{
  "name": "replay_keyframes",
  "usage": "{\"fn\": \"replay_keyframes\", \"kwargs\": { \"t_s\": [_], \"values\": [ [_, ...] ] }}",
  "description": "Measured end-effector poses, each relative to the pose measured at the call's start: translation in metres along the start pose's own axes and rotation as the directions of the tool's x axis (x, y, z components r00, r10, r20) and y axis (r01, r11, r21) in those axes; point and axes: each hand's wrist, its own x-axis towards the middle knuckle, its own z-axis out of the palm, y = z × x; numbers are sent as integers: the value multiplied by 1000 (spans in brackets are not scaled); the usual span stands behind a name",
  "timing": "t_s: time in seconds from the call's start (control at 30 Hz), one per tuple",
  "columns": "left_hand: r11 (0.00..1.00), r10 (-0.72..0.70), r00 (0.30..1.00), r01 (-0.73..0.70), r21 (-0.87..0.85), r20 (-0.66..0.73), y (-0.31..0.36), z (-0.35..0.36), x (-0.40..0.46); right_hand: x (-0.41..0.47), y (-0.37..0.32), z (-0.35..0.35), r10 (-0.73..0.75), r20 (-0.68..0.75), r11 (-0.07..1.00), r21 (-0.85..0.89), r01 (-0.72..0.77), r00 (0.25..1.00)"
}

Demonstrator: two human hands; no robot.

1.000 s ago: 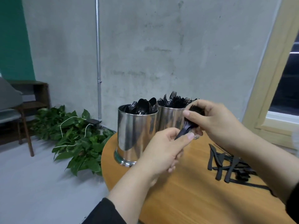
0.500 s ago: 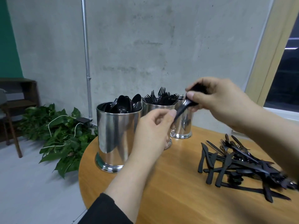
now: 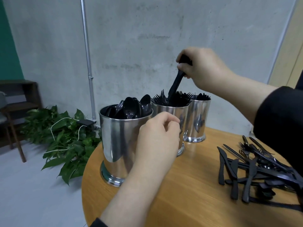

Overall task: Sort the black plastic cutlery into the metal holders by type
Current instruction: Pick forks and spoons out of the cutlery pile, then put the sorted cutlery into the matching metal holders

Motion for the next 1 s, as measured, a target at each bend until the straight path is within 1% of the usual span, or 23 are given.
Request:
{"fn": "replay_keyframes", "kwargs": {
  "t_s": [0.13, 0.23, 0.3, 0.5, 0.6, 0.67, 0.73, 0.83, 0.93, 1.0],
  "values": [
    [999, 7, 999, -9, 38, 40, -7, -4, 1, 4, -2, 29, -12, 201, 997, -66, 26, 979],
    [999, 2, 998, -4, 48, 57, -9, -7, 1, -1, -3, 41, 8, 345, 993, -113, 33, 939],
    [998, 0, 997, -4, 58, 72, -9, -7, 1, -5, -3, 45, 24, 423, 993, -114, 27, 906],
    [999, -8, 994, 3, 50, 111, -4, -7, 0, -12, -7, 44, 26, 501, 996, -82, 18, 865],
    [999, 1, 992, -7, 41, 126, -2, -7, -1, -15, -5, 41, 7, 488, 999, -50, 20, 873],
    [999, 5, 991, -10, 34, 132, -1, -5, -2, -18, -2, 36, -10, 447, 1000, -6, 15, 895],
    [1000, 9, 991, -12, 23, 130, 0, -4, -2, -23, 3, 29, -17, 374, 1000, 20, 10, 927],
    [1000, 18, 991, -20, 17, 135, 0, -1, -3, -38, 13, 17, 19, 234, 997, 66, -36, 972],
    [999, 33, 988, -39, 34, 153, 0, 2, -6, -74, 23, 0, 75, 110, 992, 98, -86, 991],
    [998, 36, 985, -45, 48, 171, 0, 5, -8, -113, 29, -13, 122, 73, 986, 101, -130, 990]
  ]
}}
